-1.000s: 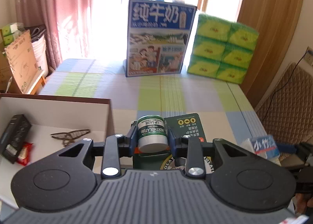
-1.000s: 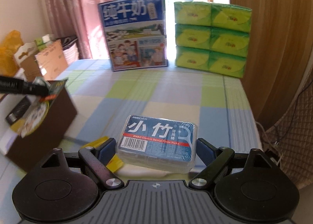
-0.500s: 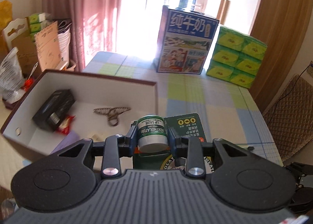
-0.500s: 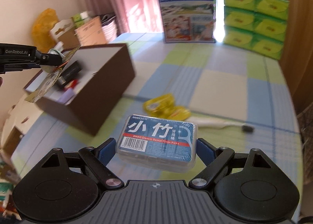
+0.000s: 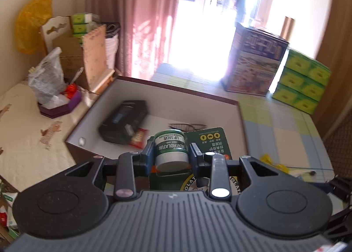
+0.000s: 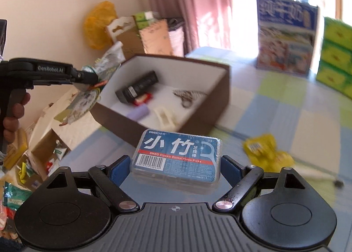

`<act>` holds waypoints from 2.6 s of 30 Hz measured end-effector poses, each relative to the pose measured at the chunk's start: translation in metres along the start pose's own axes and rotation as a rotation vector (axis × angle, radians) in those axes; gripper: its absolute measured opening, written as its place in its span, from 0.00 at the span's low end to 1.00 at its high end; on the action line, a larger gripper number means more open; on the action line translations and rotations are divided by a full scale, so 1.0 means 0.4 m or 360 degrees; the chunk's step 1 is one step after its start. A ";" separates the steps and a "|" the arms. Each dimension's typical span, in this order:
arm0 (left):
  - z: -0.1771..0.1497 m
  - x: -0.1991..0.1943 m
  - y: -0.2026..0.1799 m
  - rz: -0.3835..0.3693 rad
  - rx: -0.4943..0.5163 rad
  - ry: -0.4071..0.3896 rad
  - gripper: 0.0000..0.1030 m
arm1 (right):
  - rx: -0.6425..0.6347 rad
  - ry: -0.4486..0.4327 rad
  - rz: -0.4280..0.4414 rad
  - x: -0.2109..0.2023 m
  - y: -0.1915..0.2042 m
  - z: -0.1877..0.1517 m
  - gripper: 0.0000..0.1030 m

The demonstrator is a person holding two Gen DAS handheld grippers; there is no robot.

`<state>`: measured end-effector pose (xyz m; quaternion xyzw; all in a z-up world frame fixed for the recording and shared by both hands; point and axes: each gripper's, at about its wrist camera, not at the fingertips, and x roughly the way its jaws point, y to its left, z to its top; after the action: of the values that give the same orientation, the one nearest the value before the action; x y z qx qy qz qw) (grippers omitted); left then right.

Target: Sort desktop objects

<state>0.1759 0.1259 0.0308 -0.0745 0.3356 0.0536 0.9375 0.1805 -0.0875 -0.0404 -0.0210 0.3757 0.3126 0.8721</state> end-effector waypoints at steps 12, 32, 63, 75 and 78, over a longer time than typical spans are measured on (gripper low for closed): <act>0.123 0.120 0.156 0.0093 0.0052 -0.0063 0.27 | -0.0085 -0.0109 -0.0100 0.182 0.071 0.175 0.82; 0.062 0.406 0.220 0.0117 0.0263 0.0301 0.28 | -0.0296 0.0116 -0.0291 0.396 0.036 0.217 0.82; 0.057 0.361 0.200 0.0049 0.0301 0.0360 0.62 | -0.0447 0.0218 -0.0243 0.420 0.043 0.194 0.90; 0.065 0.337 0.163 0.0020 0.0356 0.0364 0.81 | -0.0420 0.0216 -0.0237 0.408 0.046 0.194 0.94; 0.067 0.329 0.157 0.0018 0.0366 0.0365 0.85 | -0.0402 0.0214 -0.0235 0.402 0.049 0.195 0.98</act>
<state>0.2843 0.1988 -0.0389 0.0298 0.4447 0.0112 0.8951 0.3035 0.0345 -0.0881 -0.1789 0.3884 0.2904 0.8560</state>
